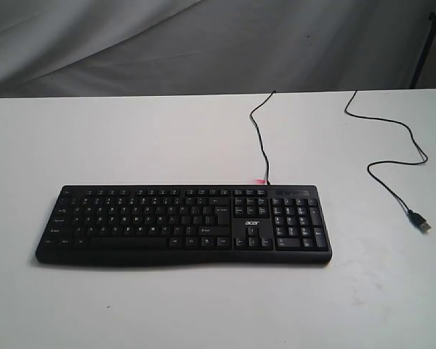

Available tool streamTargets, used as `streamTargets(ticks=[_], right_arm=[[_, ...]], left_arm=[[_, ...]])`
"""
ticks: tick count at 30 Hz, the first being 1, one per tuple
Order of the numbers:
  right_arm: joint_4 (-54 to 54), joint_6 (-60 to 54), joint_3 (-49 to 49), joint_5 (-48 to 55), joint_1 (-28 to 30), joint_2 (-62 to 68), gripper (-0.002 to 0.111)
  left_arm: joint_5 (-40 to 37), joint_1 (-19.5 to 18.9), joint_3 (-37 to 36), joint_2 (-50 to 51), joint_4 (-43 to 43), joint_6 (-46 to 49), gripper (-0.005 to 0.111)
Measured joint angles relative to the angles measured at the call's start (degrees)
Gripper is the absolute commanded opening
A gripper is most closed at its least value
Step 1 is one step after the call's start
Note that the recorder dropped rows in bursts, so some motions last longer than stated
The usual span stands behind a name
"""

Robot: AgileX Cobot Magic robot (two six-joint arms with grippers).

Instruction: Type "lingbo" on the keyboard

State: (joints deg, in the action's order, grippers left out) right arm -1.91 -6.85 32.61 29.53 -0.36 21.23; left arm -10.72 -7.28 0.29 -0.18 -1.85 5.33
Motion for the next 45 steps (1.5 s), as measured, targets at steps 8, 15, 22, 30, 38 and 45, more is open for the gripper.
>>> streamTargets(ticks=[8,15,22,30,38,45], right_arm=[[-1.54,1.31,5.03,-0.02,0.00,12.90,0.000],[-7.46,0.16,5.03,2.08,-2.11,21.63,0.000],[-11.72,-11.53,8.07,-1.14,-13.19,33.53,0.000],[-13.87,-18.11,22.84,-3.10,-21.04,51.92,0.000],[-13.52,-17.31,25.07,-5.51,-27.13,61.10,0.000],[-13.89,-16.72,25.07,-11.80,-31.02,65.55,0.000]], left_arm=[[0.00,0.00,0.00,0.00,0.00,0.00,0.001],[0.00,0.00,0.00,0.00,0.00,0.00,0.001],[0.00,0.00,0.00,0.00,0.00,0.00,0.001],[0.00,0.00,0.00,0.00,0.00,0.00,0.001],[0.00,0.00,0.00,0.00,0.00,0.00,0.001],[0.00,0.00,0.00,0.00,0.00,0.00,0.001]])
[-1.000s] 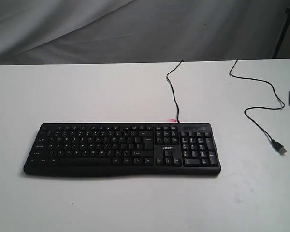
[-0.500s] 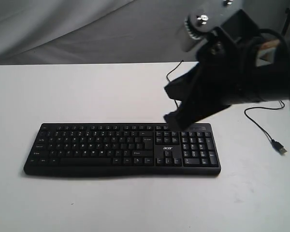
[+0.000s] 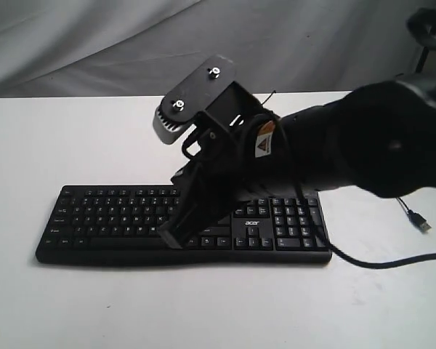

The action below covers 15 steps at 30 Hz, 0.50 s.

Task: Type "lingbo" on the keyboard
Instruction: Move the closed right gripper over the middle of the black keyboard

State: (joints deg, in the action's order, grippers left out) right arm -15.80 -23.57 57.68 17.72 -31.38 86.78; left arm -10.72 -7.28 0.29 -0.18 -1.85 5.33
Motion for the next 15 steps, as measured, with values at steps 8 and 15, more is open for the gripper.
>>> streamTargets(ticks=[8,15], right_arm=[[-0.36,0.13,0.00,-5.21,-0.53,7.30,0.000],[-0.17,-1.43,0.00,-16.26,-0.53,15.41,0.000]], left_arm=[[0.00,0.00,0.00,0.00,0.00,0.00,0.001],[0.00,0.00,0.00,0.00,0.00,0.00,0.001]])
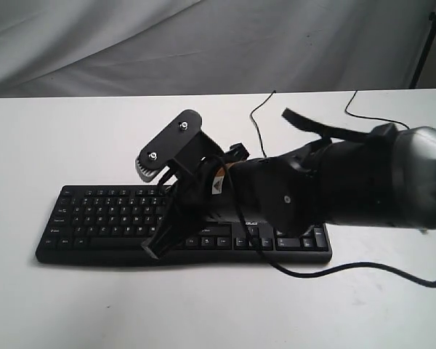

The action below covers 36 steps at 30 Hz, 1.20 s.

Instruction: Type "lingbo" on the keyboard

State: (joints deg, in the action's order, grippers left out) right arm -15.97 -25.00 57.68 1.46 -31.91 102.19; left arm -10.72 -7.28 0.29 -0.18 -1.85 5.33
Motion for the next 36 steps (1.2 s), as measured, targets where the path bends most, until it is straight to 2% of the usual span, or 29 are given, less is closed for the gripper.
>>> streamTargets(ticks=[6,14,32,36], right_arm=[[1.43,-1.34,0.09,-11.19,0.00,7.23,0.000],[5.54,-1.45,0.09,-18.11,0.00,12.09,0.000],[6.09,-1.68,0.09,-18.79,1.62,15.03,0.000],[6.81,-1.68,2.96,-14.73,1.62,15.29,0.000]], left_arm=[[0.00,0.00,0.00,0.00,0.00,0.00,0.001],[0.00,0.00,0.00,0.00,0.00,0.00,0.001],[0.00,0.00,0.00,0.00,0.00,0.00,0.001],[0.00,0.00,0.00,0.00,0.00,0.00,0.001]])
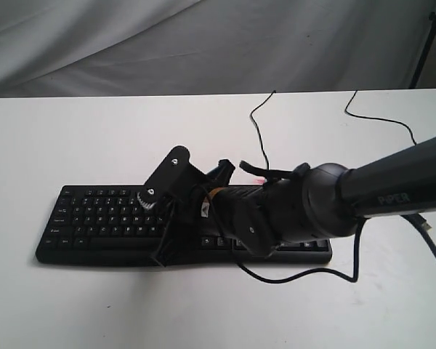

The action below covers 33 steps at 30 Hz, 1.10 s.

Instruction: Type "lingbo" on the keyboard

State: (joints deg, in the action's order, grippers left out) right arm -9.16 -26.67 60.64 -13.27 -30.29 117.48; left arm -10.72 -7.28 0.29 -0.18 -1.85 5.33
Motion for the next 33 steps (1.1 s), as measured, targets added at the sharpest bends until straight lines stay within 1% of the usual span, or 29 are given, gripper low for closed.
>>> streamTargets(ticks=[3,11,33], right_arm=[[0.49,0.00,2.44,2.78,0.00,0.09,0.000],[0.84,-0.60,2.87,6.09,0.10,0.36,0.000],[1.65,-0.82,2.87,5.84,0.72,0.98,0.000]], left_arm=[[0.00,0.00,0.00,0.00,0.00,0.00,0.001],[0.00,0.00,0.00,0.00,0.00,0.00,0.001],[0.00,0.00,0.00,0.00,0.00,0.00,0.001]])
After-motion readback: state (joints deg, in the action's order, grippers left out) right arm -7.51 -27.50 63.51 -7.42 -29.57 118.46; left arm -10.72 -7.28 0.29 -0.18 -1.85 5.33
